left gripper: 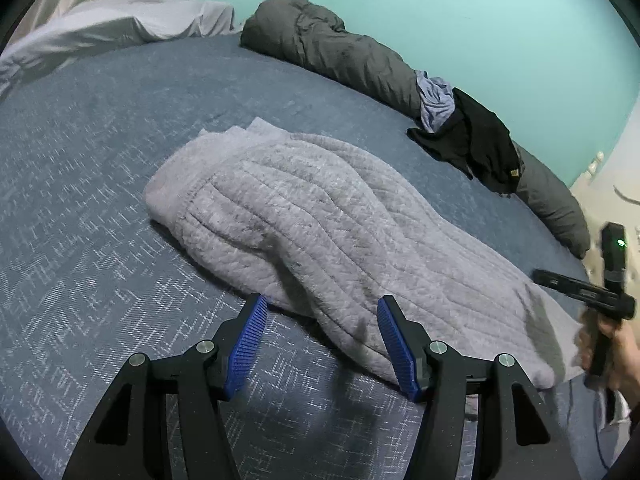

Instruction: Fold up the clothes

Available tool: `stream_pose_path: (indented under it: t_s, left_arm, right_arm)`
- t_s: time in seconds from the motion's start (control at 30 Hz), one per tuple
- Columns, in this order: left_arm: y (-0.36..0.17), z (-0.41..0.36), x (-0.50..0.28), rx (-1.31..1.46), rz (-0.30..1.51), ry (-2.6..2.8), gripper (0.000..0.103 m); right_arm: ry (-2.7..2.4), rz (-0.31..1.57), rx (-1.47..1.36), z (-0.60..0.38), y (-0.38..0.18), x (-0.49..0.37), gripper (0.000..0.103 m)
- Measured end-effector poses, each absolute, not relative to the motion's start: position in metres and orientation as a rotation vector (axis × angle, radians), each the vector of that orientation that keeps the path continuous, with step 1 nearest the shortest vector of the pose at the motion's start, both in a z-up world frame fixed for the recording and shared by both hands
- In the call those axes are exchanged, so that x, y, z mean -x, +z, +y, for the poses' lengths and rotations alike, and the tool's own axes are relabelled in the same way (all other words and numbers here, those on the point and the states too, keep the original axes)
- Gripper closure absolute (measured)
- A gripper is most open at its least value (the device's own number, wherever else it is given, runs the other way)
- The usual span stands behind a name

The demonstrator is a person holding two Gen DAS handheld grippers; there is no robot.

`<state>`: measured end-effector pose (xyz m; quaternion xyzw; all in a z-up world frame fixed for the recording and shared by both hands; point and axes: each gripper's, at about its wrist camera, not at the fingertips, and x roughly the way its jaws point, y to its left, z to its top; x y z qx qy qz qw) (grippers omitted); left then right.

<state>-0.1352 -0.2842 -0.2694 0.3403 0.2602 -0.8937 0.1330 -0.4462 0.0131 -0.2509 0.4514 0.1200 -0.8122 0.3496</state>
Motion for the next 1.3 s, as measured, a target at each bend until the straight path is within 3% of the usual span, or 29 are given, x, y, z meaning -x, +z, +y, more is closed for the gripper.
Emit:
stream_pose_path:
  t_s: [0.33,0.43,0.5,0.6,1.0,1.13,1.3]
  left_arm:
    - [-0.274,-0.303,0.133,-0.957,0.836,-2.553,0.041]
    - [-0.274,-0.303,0.132,-0.961,0.839,-2.554,0.041]
    - [-0.273,-0.302,0.133,-0.965,0.833,-2.555,0.041]
    - [-0.270,-0.300,0.132,-0.959,0.833,-2.553,0.041]
    - [-0.269,-0.300,0.128,-0.948,0.841,-2.539,0.041]
    - [-0.268,-0.299,0.127,-0.951,0.833,-2.546,0.041]
    - [-0.269,-0.303,0.126,-0.950,0.840,-2.537,0.041]
  right_arm:
    - [-1.966,0.482,-1.225,-0.049,-0.288,0.459,0.048]
    - [-1.957,0.482,-1.226,-0.050,-0.294,0.461,0.067]
    - [-1.966,0.487,-1.219,-0.050,-0.295,0.460,0.086]
    - [-1.983,0.523,-1.191,-0.051,-0.291,0.456,0.098]
    - [-2.118,0.542,-0.968,-0.034,-0.227,0.448,0.101]
    - [-2.163,0.587,-0.995,-0.046,-0.223,0.468,0.101]
    - [-2.180,0.669,-1.115,-0.064,-0.258,0.491,0.101]
